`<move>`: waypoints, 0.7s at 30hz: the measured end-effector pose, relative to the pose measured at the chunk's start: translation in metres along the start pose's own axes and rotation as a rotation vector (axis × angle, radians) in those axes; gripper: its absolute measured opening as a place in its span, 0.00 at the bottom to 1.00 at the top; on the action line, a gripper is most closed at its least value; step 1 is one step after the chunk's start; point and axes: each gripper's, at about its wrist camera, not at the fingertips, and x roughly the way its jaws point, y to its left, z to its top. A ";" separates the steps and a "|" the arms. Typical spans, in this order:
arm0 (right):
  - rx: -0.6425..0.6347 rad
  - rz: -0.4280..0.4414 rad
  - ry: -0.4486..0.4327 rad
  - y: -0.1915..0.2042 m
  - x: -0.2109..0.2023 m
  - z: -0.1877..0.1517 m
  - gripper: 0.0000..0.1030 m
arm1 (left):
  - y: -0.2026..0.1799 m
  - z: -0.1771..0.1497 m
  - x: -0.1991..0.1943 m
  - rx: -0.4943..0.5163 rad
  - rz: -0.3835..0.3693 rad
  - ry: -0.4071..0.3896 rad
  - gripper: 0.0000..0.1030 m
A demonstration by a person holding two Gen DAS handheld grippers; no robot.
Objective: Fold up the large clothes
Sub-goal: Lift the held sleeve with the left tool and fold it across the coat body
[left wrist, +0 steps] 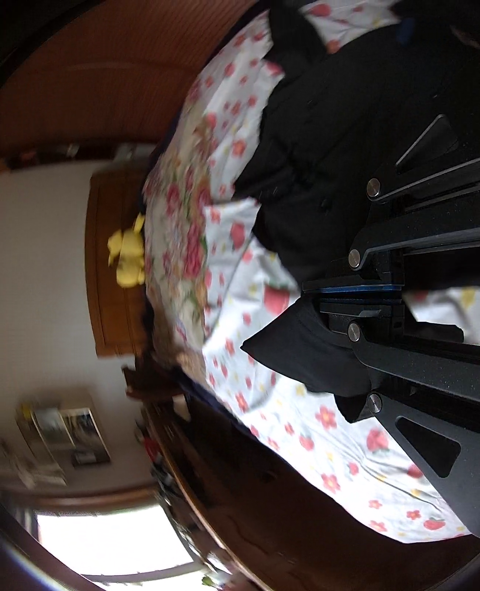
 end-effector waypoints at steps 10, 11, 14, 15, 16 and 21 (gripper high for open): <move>0.058 -0.045 -0.023 -0.033 -0.017 0.001 1.00 | -0.025 -0.063 -0.002 0.064 -0.087 0.113 0.02; 0.060 -0.045 -0.021 -0.034 -0.016 0.001 1.00 | -0.028 -0.072 -0.001 0.077 -0.083 0.127 0.02; 0.054 -0.043 -0.016 -0.034 -0.016 -0.001 1.00 | -0.029 -0.091 0.000 0.093 -0.084 0.161 0.02; 0.051 -0.042 -0.014 -0.033 -0.015 -0.001 1.00 | -0.028 -0.095 -0.002 0.097 -0.083 0.169 0.02; 0.048 -0.042 -0.012 -0.032 -0.014 -0.002 1.00 | -0.027 -0.099 -0.004 0.107 -0.080 0.169 0.02; 0.038 -0.035 0.001 -0.027 -0.008 -0.004 1.00 | -0.028 -0.103 -0.014 0.099 -0.083 0.174 0.09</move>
